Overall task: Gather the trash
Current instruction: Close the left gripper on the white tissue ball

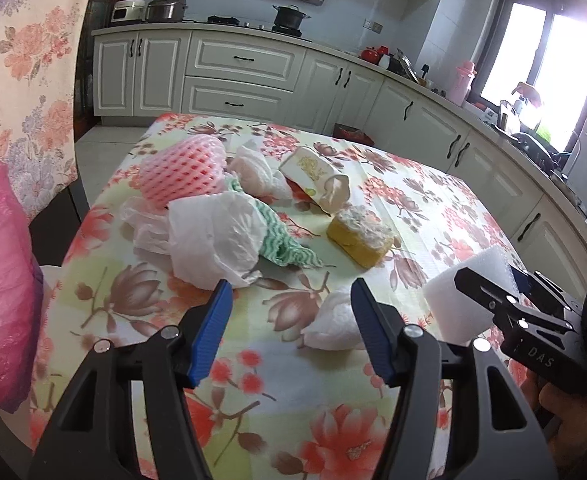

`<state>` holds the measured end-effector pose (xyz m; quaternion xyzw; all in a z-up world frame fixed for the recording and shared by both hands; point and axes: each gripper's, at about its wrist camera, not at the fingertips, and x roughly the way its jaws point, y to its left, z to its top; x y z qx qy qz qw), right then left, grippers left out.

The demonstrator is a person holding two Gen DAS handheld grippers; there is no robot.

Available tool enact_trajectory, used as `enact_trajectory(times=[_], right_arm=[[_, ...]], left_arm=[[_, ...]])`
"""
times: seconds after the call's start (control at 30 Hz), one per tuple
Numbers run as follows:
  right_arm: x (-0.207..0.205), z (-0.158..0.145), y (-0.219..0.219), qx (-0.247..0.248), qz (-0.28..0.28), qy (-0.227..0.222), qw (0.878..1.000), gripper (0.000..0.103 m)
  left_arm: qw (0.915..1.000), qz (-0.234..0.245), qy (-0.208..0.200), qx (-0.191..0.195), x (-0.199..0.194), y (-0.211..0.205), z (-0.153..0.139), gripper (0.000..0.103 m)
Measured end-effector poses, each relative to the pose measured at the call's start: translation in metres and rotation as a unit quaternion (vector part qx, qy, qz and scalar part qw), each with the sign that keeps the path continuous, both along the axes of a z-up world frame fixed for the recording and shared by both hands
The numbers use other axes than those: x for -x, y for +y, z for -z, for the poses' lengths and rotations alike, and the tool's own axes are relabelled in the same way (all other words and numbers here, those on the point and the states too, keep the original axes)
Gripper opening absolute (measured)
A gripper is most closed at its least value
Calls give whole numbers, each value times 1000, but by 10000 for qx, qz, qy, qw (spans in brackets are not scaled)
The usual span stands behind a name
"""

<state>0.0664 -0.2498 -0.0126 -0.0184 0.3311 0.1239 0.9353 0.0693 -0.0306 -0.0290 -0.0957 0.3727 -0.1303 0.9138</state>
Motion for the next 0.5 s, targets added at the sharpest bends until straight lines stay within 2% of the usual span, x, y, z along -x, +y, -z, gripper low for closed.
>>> enact_trajectory(times=[0.27, 0.5], right_arm=[[-5, 0, -23, -45, 139, 16, 9999, 63], [-8, -1, -36, -104, 224, 21, 9997, 63]], left_arm=[[9986, 439, 281, 45, -18, -37, 19, 50], [9967, 550, 566, -165, -31, -60, 34, 50]])
